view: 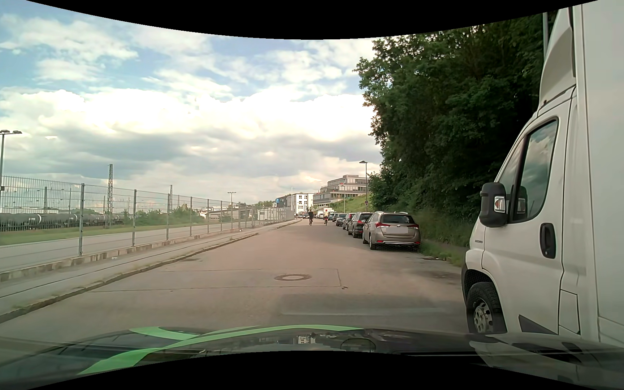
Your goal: Follow the waypoints while adhering to traffic rules and regulations
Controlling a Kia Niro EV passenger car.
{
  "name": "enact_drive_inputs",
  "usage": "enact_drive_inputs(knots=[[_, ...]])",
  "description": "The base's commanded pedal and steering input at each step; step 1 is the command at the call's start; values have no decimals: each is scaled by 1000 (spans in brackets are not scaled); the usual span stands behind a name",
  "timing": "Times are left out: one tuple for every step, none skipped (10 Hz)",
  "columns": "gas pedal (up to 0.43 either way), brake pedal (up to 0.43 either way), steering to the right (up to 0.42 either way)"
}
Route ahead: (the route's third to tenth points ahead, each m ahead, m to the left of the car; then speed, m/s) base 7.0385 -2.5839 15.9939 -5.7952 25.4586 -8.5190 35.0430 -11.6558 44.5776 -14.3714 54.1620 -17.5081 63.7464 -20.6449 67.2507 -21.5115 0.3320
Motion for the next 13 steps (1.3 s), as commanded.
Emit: enact_drive_inputs(knots=[[0, 37, -86], [0, 18, -113], [0, 6, -137], [0, 0, -153], [0, 0, -162], [0, 0, -171], [0, 0, -175], [0, 0, -175], [0, 0, -175], [0, 0, -175], [0, 0, -175], [0, 0, -175], [20, 0, -175]])
